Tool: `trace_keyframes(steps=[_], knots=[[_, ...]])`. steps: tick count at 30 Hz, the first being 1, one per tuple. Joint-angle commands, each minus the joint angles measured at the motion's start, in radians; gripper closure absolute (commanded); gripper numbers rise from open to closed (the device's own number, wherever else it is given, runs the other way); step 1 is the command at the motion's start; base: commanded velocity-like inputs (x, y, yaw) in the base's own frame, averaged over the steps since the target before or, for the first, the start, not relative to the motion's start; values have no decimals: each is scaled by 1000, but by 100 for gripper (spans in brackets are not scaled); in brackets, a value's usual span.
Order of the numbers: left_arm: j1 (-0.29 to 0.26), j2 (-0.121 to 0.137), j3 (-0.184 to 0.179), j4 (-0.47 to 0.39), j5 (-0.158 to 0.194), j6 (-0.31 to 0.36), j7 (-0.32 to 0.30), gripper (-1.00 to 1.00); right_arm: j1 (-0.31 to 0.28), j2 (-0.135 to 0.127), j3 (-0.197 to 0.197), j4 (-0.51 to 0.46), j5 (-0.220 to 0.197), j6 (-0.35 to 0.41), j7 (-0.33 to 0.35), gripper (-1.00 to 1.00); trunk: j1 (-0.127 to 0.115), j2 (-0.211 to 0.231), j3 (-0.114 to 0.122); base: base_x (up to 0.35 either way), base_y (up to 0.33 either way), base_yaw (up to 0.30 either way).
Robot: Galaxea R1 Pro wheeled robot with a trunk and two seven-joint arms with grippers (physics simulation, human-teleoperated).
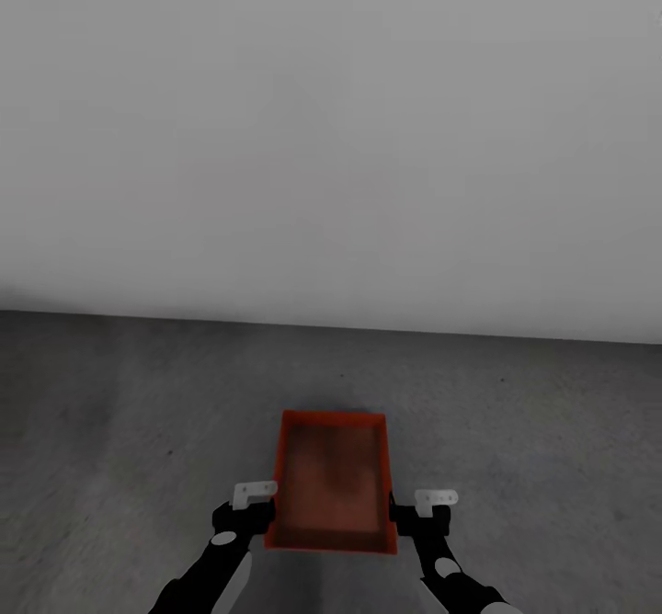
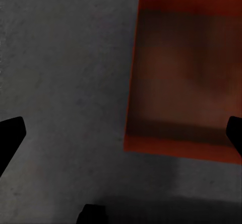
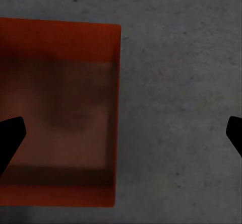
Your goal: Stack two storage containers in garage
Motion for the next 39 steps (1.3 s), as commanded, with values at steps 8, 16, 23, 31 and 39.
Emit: trace_keyframes(steps=[8, 16, 23, 31, 39], knots=[[0, 1, -8, 0, 10, 5, 6, -100, -1, 0, 8, 1, 4, -1, -10, -100, -31, 56, 24, 0, 0, 0], [0, 1, -8, 1, 7, 4, 7, -100, -1, 0, 8, 1, 4, -1, -10, -100, -61, 112, 50, 0, 0, 0], [0, 1, -7, -3, 5, 3, 11, -100, -1, 0, 8, 1, 1, -1, -10, -100, -88, 161, 71, 0, 0, 0], [0, 1, -6, -7, 4, 3, 11, -100, -1, 0, 8, 1, 1, -1, -10, -100, -119, 217, 97, 0, 0, 0], [0, 2, -5, -22, 2, -7, 12, -100, -1, 0, 8, 1, 0, -1, -10, -100, -127, 231, 103, 0, 0, 0]])
